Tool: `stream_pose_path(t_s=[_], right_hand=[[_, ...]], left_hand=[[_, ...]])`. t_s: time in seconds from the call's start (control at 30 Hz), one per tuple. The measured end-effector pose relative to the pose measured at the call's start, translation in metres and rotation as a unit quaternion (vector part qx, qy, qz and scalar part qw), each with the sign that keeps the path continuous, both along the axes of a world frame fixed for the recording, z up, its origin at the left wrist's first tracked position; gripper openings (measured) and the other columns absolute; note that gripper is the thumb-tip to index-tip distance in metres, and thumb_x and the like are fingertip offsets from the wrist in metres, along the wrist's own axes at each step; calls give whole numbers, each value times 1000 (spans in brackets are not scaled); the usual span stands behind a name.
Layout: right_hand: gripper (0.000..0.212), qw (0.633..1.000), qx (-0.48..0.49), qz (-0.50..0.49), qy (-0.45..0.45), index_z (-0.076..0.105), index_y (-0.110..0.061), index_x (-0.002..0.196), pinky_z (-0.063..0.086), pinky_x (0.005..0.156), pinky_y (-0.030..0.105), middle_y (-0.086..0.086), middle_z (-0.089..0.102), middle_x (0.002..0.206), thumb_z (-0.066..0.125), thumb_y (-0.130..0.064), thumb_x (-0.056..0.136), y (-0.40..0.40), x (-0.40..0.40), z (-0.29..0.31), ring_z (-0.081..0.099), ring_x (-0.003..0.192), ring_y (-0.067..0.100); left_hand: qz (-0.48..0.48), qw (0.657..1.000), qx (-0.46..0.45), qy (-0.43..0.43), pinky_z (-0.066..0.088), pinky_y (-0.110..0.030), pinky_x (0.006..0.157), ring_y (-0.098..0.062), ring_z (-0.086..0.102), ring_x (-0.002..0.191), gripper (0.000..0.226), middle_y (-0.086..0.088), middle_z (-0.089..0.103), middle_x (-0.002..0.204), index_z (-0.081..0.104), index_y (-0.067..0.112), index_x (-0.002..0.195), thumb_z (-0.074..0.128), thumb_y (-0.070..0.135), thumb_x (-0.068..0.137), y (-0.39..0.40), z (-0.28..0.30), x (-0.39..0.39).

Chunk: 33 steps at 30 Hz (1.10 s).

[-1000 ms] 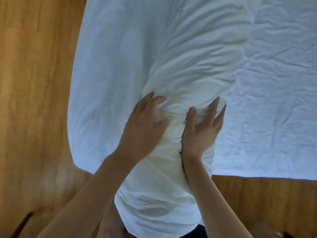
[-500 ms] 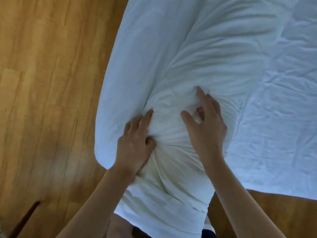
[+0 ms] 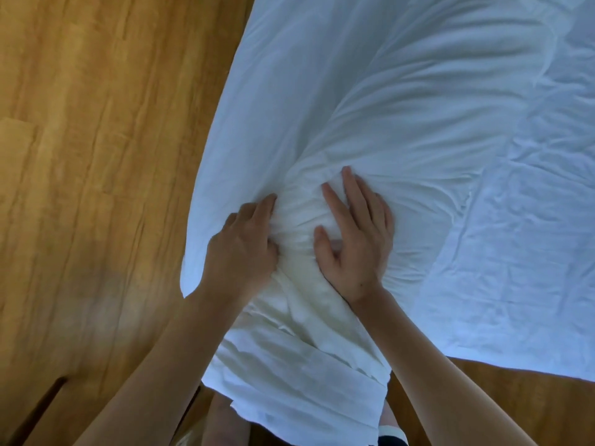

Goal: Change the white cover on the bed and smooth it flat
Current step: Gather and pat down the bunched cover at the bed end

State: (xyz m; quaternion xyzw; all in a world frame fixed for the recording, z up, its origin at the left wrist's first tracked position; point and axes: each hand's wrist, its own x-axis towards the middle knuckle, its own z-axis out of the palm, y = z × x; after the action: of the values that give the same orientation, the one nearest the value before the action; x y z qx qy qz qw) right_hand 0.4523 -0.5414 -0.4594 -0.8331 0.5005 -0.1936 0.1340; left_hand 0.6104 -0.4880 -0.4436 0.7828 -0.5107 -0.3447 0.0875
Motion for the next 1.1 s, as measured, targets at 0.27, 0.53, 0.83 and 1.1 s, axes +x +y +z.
stream_pose_path(t_s=[0.27,0.53,0.83,1.1], right_hand=[[46,997,-6,56,53,60,-14,130,24,114,43,9,44,147,51,-27,87,-6,17,0,38,138,28],[39,990,-26,113,87,66,-20,124,24,115,45,5,47,146,48,-29,91,-8,32,-5,39,137,29],[37,985,-42,129,109,68,-16,120,25,113,47,6,51,142,47,-25,90,-13,49,-13,41,136,30],[32,974,-52,177,131,71,-13,111,31,108,47,1,62,130,46,-18,91,-17,69,-24,47,131,29]], left_hand=[[157,973,-101,139,43,-28,99,-10,51,121,46,10,54,132,53,25,133,47,40,89,18,12,2],[317,939,75,108,39,-36,93,-31,51,120,43,-10,56,132,51,16,136,36,36,101,28,-112,97],[336,886,117,298,46,-12,54,-5,58,78,29,-4,64,112,61,11,123,47,21,100,9,-136,113],[284,877,194,336,34,-24,56,-16,45,72,21,-9,55,82,64,-5,92,49,10,92,10,-162,118]])
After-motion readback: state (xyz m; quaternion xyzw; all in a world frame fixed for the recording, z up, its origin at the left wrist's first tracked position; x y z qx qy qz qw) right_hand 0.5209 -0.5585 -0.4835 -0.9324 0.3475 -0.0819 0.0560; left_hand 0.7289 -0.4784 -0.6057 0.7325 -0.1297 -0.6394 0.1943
